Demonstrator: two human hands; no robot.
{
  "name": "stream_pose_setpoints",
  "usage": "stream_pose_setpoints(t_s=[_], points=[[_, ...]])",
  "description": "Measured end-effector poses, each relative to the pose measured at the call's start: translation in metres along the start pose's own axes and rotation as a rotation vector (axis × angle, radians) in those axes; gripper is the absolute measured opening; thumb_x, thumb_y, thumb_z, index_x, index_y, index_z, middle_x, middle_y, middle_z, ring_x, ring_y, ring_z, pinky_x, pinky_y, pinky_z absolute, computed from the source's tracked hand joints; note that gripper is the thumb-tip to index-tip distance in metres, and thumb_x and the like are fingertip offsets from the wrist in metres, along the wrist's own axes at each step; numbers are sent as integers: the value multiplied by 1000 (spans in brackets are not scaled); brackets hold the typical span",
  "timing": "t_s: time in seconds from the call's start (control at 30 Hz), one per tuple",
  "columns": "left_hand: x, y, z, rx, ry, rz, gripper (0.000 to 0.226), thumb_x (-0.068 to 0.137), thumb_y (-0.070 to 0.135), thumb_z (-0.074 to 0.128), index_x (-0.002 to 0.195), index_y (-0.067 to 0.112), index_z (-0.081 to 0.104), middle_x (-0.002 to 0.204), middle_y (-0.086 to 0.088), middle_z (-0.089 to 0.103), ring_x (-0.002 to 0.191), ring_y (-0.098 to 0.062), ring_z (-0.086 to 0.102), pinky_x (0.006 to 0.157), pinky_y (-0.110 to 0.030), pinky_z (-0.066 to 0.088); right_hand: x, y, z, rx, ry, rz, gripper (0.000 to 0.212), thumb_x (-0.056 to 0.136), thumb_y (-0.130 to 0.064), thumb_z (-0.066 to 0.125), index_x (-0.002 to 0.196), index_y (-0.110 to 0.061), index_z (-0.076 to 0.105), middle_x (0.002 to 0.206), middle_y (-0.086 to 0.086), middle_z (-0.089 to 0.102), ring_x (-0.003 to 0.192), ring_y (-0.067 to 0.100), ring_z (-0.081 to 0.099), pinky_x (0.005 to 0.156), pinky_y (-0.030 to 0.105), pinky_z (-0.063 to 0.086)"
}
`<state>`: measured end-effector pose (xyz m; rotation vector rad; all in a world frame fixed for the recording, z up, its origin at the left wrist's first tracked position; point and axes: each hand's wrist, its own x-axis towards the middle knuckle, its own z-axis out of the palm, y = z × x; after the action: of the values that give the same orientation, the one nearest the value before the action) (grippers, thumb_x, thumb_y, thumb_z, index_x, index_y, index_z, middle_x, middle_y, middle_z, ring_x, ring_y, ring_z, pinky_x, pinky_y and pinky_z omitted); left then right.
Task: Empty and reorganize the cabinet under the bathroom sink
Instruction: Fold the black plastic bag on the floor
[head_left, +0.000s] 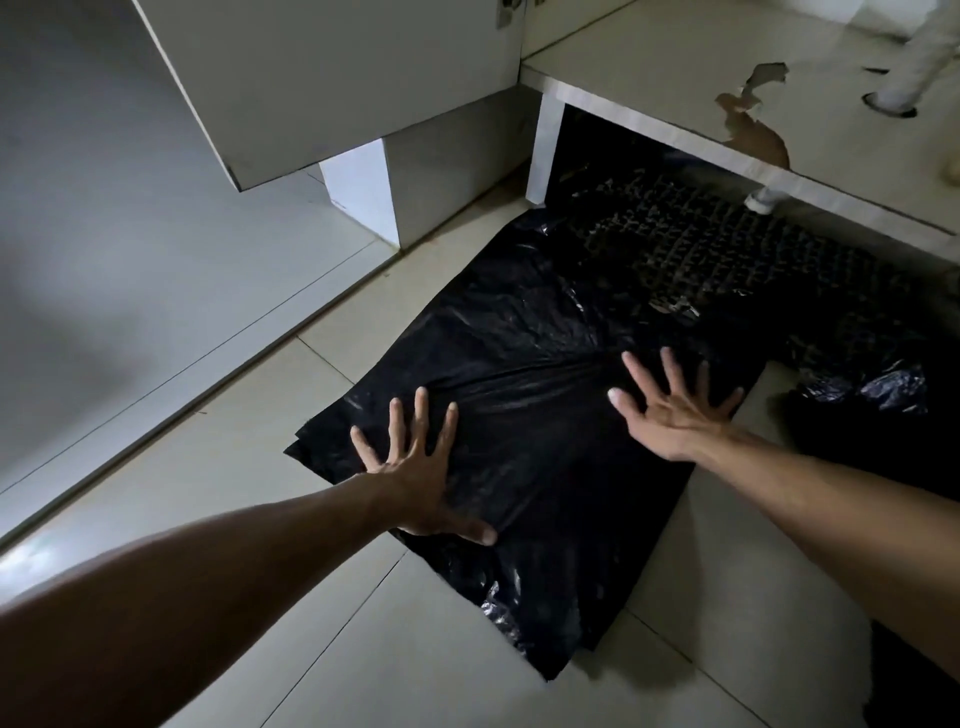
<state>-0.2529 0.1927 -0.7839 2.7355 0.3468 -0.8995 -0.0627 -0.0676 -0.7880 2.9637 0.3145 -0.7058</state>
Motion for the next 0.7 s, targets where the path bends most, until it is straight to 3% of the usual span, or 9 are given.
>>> stream_pose_setpoints(t_s=[0.1, 0.2, 0.27, 0.4, 0.57, 0.7], points=[[0, -2, -7, -30, 81, -34, 152, 36, 105, 41, 141, 31, -40, 141, -8, -55, 130, -37, -47, 102, -73, -20, 10, 1, -16, -84, 247, -12, 74, 96, -66, 13, 160, -28, 12, 168, 10, -5, 152, 41, -3, 117, 67, 2], [3, -13, -16, -86, 116, -94, 152, 36, 104, 43, 141, 31, -41, 142, -9, -54, 132, -37, -45, 102, -70, -24, 0, -31, -12, -55, 427, -392, 73, 91, -64, 23, 152, -26, 36, 165, 10, 16, 149, 39, 17, 114, 69, 18], [5, -23, -15, -119, 88, -134, 154, 35, 103, 47, 139, 33, -43, 141, -8, -55, 132, -36, -45, 103, -69, -22, -5, -63, -3, -53, 347, -554, 69, 90, -69, 28, 153, -42, 27, 167, 3, 4, 152, 37, 8, 112, 73, 16], [9, -30, -4, -122, 65, -142, 156, 30, 104, 47, 134, 36, -47, 137, -3, -59, 131, -33, -48, 106, -71, -18, 15, -96, -3, -3, 79, -374, 68, 88, -80, 21, 149, -61, -2, 164, -10, -22, 151, 36, -18, 111, 77, -1], [12, -31, -8, -86, -5, -164, 158, 28, 104, 48, 131, 35, -51, 133, -4, -62, 129, -34, -49, 105, -73, -15, 49, -83, -33, 11, -63, -200, 68, 88, -82, 15, 146, -62, -15, 161, -16, -31, 150, 36, -22, 106, 81, 3], [7, -25, -24, 7, -106, -233, 163, 29, 102, 50, 136, 27, -47, 138, -13, -56, 133, -40, -43, 105, -74, -14, 46, -85, -42, -16, -53, -240, 70, 90, -78, 21, 150, -57, -10, 162, -12, -30, 151, 35, -22, 110, 77, 1]])
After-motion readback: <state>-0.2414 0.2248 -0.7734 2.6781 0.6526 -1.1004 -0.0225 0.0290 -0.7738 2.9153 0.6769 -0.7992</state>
